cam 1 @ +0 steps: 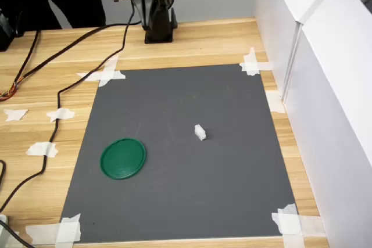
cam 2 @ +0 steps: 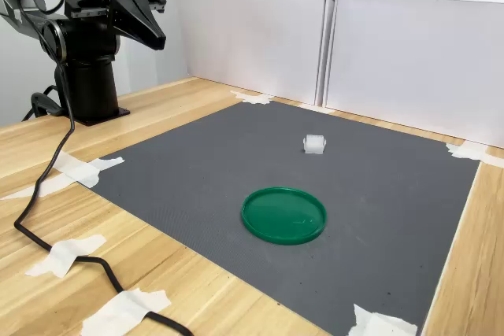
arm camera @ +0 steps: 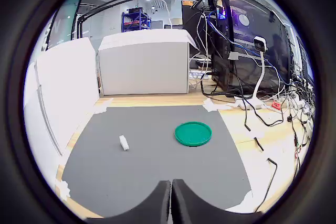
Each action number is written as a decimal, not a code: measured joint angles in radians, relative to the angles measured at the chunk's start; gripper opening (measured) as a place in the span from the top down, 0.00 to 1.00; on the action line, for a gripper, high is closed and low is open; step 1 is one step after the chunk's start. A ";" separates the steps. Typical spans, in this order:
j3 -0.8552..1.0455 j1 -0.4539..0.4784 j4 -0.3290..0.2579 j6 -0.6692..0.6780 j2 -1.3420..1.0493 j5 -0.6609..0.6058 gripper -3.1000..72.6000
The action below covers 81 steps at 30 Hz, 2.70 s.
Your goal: Grasp a white terminal and put it on the green lid.
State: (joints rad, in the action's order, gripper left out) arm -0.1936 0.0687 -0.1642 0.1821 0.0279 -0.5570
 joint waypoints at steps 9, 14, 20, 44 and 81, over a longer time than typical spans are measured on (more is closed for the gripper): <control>0.000 0.000 0.000 0.000 0.000 0.000 0.98; 0.000 0.000 0.000 0.000 0.000 0.000 0.98; 0.000 0.000 0.000 0.000 0.001 0.000 0.98; -0.607 -0.105 -0.131 0.363 0.672 -0.458 0.98; -1.308 -0.429 0.092 0.277 1.554 -0.664 0.02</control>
State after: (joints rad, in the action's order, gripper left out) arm -1.5018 -0.3603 -0.0718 0.4592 1.5815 -1.2211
